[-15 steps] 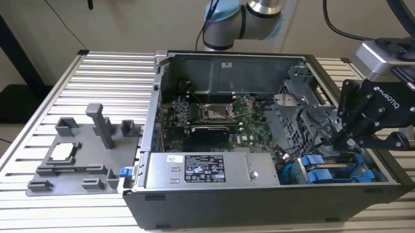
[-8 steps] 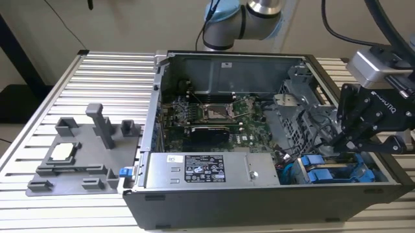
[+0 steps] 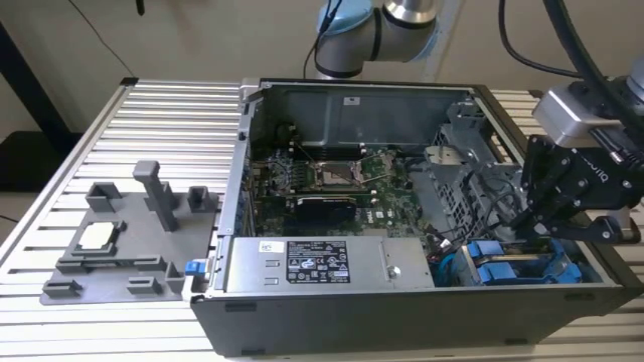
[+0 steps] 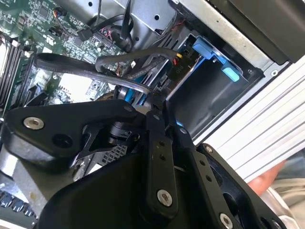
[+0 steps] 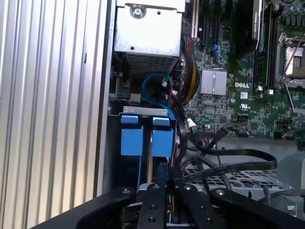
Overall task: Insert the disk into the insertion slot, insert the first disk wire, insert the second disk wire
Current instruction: 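Insert the second disk wire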
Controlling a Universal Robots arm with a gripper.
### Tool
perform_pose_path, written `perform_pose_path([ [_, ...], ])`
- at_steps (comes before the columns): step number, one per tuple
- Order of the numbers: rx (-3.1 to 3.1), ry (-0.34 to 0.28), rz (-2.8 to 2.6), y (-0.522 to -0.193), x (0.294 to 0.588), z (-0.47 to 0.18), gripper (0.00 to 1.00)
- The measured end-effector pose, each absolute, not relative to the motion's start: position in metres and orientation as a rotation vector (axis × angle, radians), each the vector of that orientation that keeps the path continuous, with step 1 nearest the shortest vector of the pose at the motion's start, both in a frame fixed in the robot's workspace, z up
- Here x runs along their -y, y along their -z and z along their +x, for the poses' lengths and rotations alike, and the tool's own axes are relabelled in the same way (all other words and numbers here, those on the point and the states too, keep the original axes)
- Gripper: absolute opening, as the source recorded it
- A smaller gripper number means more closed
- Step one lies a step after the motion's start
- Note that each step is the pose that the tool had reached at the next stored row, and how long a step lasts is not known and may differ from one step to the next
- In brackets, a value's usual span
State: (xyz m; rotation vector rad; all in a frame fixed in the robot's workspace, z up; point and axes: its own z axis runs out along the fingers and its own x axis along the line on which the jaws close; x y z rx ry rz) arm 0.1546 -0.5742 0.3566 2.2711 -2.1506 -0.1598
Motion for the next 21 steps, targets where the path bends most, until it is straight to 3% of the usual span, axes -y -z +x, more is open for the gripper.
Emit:
perform_pose_path([
  [21, 2.238, 0.158, 2.197, -0.344, 0.574, 0.158, 0.16],
])
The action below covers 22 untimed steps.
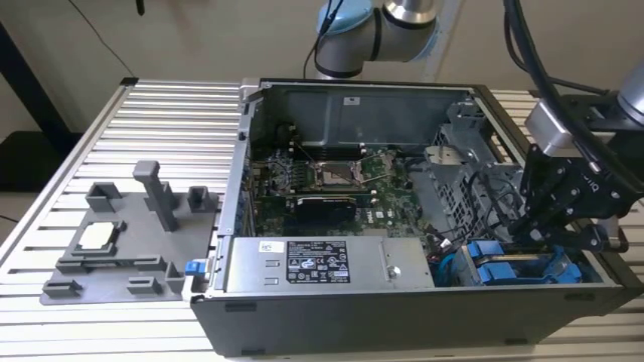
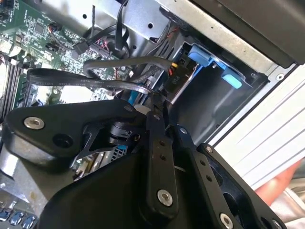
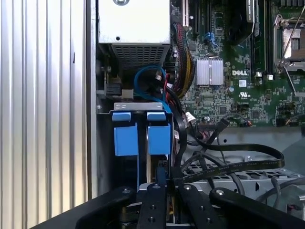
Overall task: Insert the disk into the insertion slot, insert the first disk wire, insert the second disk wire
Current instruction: 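Insert the second disk wire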
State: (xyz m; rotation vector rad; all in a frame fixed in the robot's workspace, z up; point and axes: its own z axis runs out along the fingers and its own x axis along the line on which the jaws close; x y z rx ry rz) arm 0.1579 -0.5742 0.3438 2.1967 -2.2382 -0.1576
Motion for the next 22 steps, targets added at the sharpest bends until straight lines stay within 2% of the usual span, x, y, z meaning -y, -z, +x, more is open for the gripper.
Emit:
perform_pose_path([
  [22, 2.239, 0.156, 2.197, -0.3374, 0.5742, 0.1592, 0.16],
])
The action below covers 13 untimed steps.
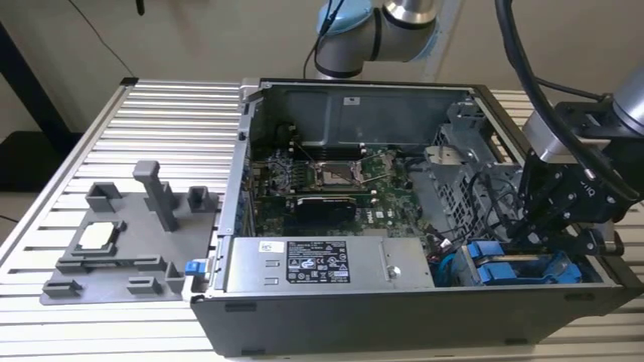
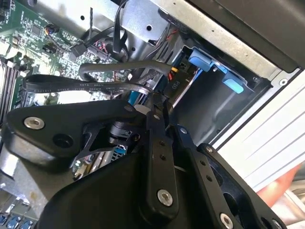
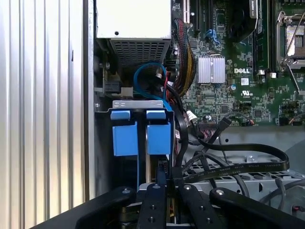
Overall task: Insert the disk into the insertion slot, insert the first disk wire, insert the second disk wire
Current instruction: 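Insert the second disk wire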
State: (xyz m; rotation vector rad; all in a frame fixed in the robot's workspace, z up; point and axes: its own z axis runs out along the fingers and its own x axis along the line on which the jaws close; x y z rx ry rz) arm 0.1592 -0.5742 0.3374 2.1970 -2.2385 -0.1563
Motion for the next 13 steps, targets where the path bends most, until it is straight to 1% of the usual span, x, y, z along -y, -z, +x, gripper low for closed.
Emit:
perform_pose_path([
  [8, 2.239, 0.157, 2.197, -0.337, 0.5742, 0.1592, 0.16],
  [10, 2.239, 0.157, 2.197, -0.3369, 0.5742, 0.1592, 0.18],
  [11, 2.239, 0.157, 2.197, -0.3369, 0.5742, 0.1592, 0.24],
  [13, 2.239, 0.157, 2.197, -0.3373, 0.5742, 0.1592, 0.24],
])
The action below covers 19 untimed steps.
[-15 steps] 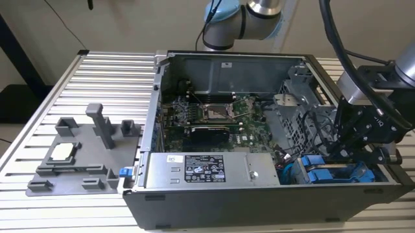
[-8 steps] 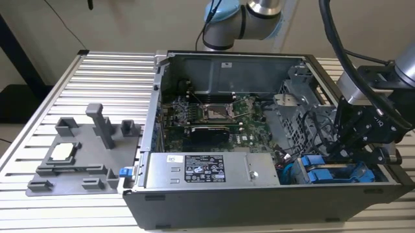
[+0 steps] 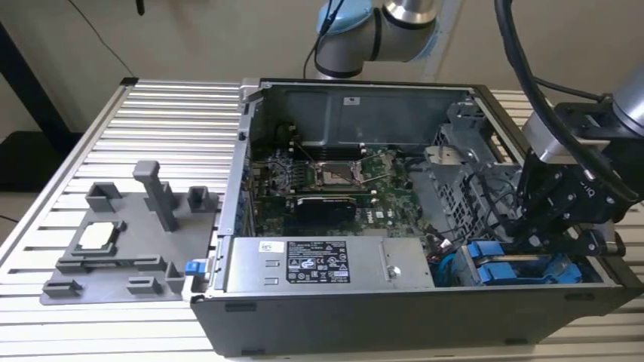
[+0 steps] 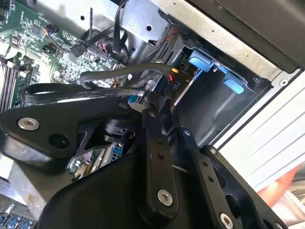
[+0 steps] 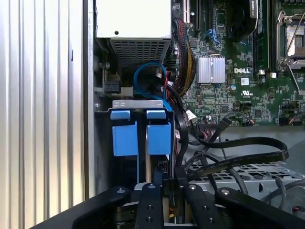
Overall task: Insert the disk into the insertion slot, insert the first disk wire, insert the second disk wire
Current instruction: 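Insert the second disk wire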
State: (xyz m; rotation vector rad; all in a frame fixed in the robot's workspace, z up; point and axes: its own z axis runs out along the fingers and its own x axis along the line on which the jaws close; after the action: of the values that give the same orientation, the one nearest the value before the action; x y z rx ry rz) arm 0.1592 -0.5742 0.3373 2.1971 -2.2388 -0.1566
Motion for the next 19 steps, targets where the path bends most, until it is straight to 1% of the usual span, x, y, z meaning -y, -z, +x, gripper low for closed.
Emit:
perform_pose_path([
  [6, 2.239, 0.157, 2.197, -0.344, 0.574, 0.159, 0.24],
  [13, 2.239, 0.157, 2.197, -0.361, 0.574, 0.159, 0.24],
  [19, 2.239, 0.157, 2.197, -0.363, 0.574, 0.159, 0.24],
])
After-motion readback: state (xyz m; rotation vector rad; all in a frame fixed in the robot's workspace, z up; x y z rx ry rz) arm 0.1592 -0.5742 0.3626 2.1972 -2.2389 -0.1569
